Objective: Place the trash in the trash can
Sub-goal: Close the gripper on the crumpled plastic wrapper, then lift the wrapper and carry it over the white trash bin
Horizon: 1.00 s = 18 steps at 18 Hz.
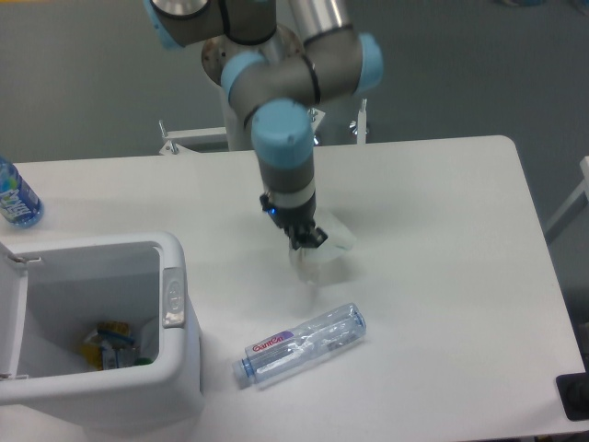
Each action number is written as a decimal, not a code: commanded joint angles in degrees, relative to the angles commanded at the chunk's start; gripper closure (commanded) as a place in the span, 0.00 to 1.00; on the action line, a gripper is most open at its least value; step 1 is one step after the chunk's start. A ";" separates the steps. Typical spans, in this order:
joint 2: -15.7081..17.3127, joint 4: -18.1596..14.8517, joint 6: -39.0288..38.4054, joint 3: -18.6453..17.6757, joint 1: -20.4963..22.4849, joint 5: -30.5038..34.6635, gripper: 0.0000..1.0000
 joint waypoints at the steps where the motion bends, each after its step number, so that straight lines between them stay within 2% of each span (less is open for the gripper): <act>1: 0.97 0.00 -2.80 1.41 0.97 -3.70 1.00; 5: 1.86 0.52 -20.54 8.26 1.95 -13.64 1.00; 7: 1.77 0.70 -29.42 10.47 1.86 -18.83 1.00; 10: 1.51 0.88 -41.12 13.72 0.81 -22.01 1.00; 13: 0.64 3.50 -48.16 15.74 -2.34 -22.45 1.00; 15: -1.29 5.70 -53.08 17.50 -4.81 -22.37 1.00; 18: -6.03 8.25 -54.07 20.57 -9.10 -22.28 1.00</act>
